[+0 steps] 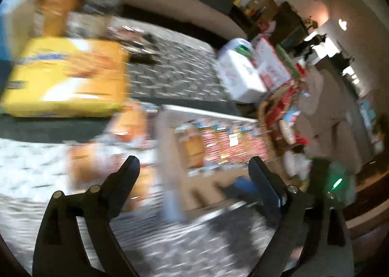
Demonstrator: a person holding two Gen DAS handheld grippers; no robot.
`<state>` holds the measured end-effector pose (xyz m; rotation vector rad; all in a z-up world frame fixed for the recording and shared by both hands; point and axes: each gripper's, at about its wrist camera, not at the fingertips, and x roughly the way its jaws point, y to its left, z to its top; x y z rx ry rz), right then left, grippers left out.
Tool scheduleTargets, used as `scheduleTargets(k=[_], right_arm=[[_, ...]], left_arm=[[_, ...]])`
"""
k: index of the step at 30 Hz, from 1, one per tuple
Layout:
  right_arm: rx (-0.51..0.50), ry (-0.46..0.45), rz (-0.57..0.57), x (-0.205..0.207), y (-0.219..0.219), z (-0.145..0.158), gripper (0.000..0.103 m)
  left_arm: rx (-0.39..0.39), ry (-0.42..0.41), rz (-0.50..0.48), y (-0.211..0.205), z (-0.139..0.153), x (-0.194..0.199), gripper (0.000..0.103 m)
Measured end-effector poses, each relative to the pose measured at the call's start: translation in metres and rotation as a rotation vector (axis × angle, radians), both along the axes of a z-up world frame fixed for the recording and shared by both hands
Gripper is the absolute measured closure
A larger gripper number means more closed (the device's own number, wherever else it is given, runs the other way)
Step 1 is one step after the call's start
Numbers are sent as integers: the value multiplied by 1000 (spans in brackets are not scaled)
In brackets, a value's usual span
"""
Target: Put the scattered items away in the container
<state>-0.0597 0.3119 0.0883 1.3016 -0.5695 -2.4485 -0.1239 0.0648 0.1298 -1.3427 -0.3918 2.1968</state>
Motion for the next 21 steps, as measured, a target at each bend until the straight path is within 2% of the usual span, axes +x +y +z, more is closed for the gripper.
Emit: scheduleTargets(k=[2, 3, 5, 10, 13, 16, 21], right_arm=[[-44, 8, 15, 6, -5, 7, 31], [-59, 9, 23, 10, -11, 8, 29], [-73, 13, 40, 11, -19, 9, 23], [-79, 21, 70, 11, -49, 20, 21], [-111, 23, 71, 10, -56, 25, 21], [-94, 28, 81, 14, -59, 28, 21], [-105, 16, 52, 16, -44, 26, 21]], left_arm=[[-54, 23, 31, -26, -4, 11, 9], [-68, 32, 55, -44, -9, 18, 8], [-53, 34, 83, -65, -18, 26, 0], [-43, -47, 202, -102, -57, 23, 0], [-37, -81, 230, -97, -79, 12, 0], [-3, -96, 254, -87, -91, -5, 0], [-89, -119, 233, -68, -107, -31, 0]])
